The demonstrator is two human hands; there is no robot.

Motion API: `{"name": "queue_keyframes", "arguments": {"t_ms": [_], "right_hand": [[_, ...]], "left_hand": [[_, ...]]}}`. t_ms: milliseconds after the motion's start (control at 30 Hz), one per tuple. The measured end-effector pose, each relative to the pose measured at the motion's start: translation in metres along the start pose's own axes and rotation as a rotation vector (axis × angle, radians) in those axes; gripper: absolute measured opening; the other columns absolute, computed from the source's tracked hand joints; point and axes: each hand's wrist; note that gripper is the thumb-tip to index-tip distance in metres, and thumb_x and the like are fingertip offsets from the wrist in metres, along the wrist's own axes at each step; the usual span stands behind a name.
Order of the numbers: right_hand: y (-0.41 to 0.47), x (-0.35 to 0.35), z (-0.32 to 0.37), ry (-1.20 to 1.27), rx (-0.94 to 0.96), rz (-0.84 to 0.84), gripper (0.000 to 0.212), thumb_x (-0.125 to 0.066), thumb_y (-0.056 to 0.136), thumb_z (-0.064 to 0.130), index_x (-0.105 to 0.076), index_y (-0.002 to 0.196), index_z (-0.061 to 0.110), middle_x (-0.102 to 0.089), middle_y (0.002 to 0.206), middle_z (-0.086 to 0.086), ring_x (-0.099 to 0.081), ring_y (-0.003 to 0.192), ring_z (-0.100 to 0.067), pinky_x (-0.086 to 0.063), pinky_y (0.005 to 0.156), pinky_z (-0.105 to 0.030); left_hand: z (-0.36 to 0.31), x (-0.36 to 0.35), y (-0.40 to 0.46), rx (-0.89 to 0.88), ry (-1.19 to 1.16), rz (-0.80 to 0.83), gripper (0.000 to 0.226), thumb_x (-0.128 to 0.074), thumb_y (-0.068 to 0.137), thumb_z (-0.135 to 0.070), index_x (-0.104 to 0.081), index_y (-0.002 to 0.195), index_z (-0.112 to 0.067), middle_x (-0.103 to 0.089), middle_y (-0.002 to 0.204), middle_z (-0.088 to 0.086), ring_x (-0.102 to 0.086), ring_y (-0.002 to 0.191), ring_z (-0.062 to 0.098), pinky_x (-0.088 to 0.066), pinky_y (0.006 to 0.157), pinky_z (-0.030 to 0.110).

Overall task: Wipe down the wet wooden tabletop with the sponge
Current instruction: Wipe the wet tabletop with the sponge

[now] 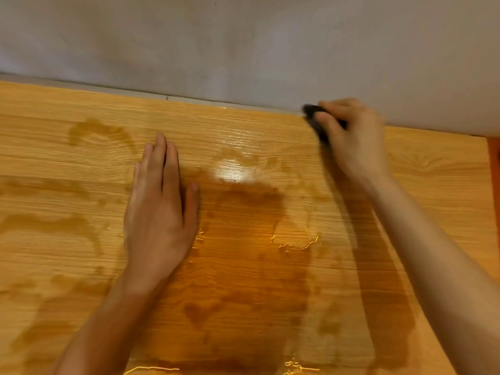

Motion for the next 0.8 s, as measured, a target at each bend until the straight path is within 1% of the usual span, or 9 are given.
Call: {"name": "queue_keyframes", "arguments": {"t_ms": [67,133,233,300,400,500,567,700,800], "right_hand": [[-0.002,0.01,-0.02,0.001,-0.095,-0.064,0.032,-0.056,0.096,0.026,-0.066,0.123,0.012,-0.058,0.136,-0.004,-0.053,0.125,-0.016,-0.034,0.105,-0.02],[-0.001,0.004,-0.024,0.006,-0.113,-0.089,0.034,-0.054,0.098,0.027,-0.063,0.126,0.012,-0.051,0.144,-0.004,-0.049,0.13,-0.014,-0.027,0.106,-0.016],[-0.026,-0.008,-0.018,0.024,-0.027,-0.154,0.035,-0.054,0.098,0.023,-0.06,0.129,0.009,-0.05,0.143,-0.006,-0.045,0.134,-0.017,-0.031,0.115,-0.028],[-0.066,-0.01,-0.022,0.043,0.055,-0.166,0.034,-0.056,0.098,0.017,-0.059,0.13,0.008,-0.051,0.142,-0.007,-0.043,0.137,-0.017,-0.033,0.115,-0.035],[-0.126,-0.014,-0.03,-0.01,0.163,-0.14,0.037,-0.056,0.097,0.013,-0.056,0.133,0.008,-0.05,0.142,-0.008,-0.044,0.137,-0.022,-0.036,0.113,-0.039],[-0.121,-0.018,-0.037,-0.094,0.239,-0.092,0.038,-0.047,0.099,0.018,-0.056,0.133,0.006,-0.047,0.145,-0.011,-0.041,0.138,-0.027,-0.036,0.113,-0.045],[-0.081,-0.02,-0.033,-0.103,0.198,-0.099,0.038,-0.045,0.1,0.018,-0.055,0.134,0.004,-0.046,0.147,-0.013,-0.036,0.141,-0.027,-0.03,0.116,-0.044],[-0.035,-0.022,-0.022,-0.031,0.056,-0.129,0.038,-0.049,0.101,0.025,-0.056,0.133,0.008,-0.046,0.147,-0.008,-0.033,0.143,-0.023,-0.021,0.115,-0.024],[-0.092,-0.019,-0.028,0.064,0.161,-0.068,0.039,-0.062,0.094,0.021,-0.059,0.129,0.006,-0.051,0.142,-0.008,-0.037,0.14,-0.022,-0.03,0.117,-0.037]], "left_hand": [[0.001,0.0,0.0,0.004,0.011,0.0,0.063,-0.03,0.108,-0.037,-0.016,0.16,-0.005,-0.01,0.169,0.01,-0.005,0.157,0.023,-0.003,0.128,0.036],[0.0,0.0,0.0,0.004,0.022,0.0,0.064,-0.028,0.107,-0.038,-0.016,0.16,-0.004,-0.009,0.169,0.011,-0.006,0.157,0.025,-0.004,0.128,0.038],[-0.001,-0.001,0.001,0.006,0.025,-0.005,0.063,-0.026,0.108,-0.038,-0.016,0.16,-0.004,-0.01,0.169,0.012,-0.006,0.157,0.025,-0.001,0.127,0.033],[-0.002,-0.001,0.0,0.004,0.033,-0.013,0.063,-0.026,0.108,-0.038,-0.016,0.16,-0.004,-0.01,0.169,0.012,-0.006,0.157,0.025,-0.001,0.127,0.031],[-0.003,-0.001,-0.001,-0.002,0.043,-0.012,0.064,-0.025,0.107,-0.038,-0.017,0.159,-0.002,-0.011,0.169,0.013,-0.007,0.157,0.026,-0.003,0.127,0.035],[-0.001,-0.001,0.001,-0.017,0.069,-0.007,0.064,-0.023,0.107,-0.039,-0.017,0.159,-0.001,-0.011,0.168,0.014,-0.006,0.157,0.027,-0.004,0.127,0.038],[0.0,-0.002,0.003,-0.015,0.088,-0.017,0.064,-0.022,0.107,-0.039,-0.016,0.159,-0.002,-0.011,0.169,0.013,-0.006,0.157,0.026,-0.002,0.127,0.034],[0.001,-0.003,0.002,-0.017,0.093,-0.046,0.063,-0.024,0.107,-0.038,-0.019,0.159,-0.002,-0.014,0.168,0.014,-0.009,0.156,0.027,-0.002,0.127,0.033],[-0.001,-0.003,-0.002,-0.025,0.084,-0.065,0.062,-0.026,0.107,-0.037,-0.022,0.158,-0.001,-0.017,0.167,0.016,-0.013,0.156,0.028,-0.007,0.127,0.037]]}}
Point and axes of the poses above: each hand's wrist, its own y-axis towards the middle knuckle, its own x-axis out of the back of the hand, z = x × y
